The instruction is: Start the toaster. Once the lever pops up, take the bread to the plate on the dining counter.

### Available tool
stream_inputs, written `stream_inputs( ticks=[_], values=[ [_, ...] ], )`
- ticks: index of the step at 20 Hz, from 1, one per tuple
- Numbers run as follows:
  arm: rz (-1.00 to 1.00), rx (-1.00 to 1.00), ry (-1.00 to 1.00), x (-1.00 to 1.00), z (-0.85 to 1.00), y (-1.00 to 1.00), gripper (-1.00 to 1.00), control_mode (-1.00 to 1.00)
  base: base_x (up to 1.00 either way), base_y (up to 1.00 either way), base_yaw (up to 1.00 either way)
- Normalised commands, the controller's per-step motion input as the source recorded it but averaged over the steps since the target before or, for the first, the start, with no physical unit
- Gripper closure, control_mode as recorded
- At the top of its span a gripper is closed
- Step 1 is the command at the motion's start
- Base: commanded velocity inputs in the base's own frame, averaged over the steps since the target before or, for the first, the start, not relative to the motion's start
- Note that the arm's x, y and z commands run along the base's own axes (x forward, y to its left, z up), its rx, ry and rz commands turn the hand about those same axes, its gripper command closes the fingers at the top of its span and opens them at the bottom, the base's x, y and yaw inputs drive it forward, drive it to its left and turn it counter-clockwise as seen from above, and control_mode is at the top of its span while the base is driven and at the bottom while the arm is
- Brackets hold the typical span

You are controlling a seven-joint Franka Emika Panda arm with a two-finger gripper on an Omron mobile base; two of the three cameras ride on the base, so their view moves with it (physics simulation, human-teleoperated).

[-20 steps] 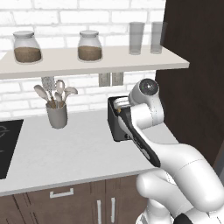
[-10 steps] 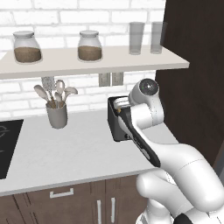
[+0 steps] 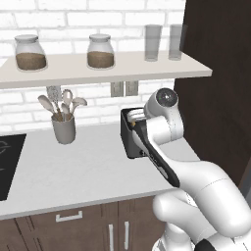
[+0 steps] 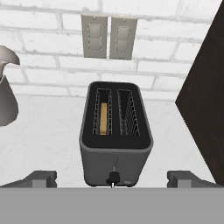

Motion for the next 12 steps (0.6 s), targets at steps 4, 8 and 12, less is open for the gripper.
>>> stream_inputs(
  ticks=[4,8,12],
  values=[
    [0.0,0.0,0.0,0.0,0.0,0.0,-1.0,-1.0,0.0,0.0,0.0],
    [0.0,0.0,0.0,0.0,0.0,0.0,-1.0,-1.0,0.0,0.0,0.0],
    [0.0,0.0,0.0,0.0,0.0,0.0,-1.0,-1.0,0.0,0.0,0.0]
  ],
)
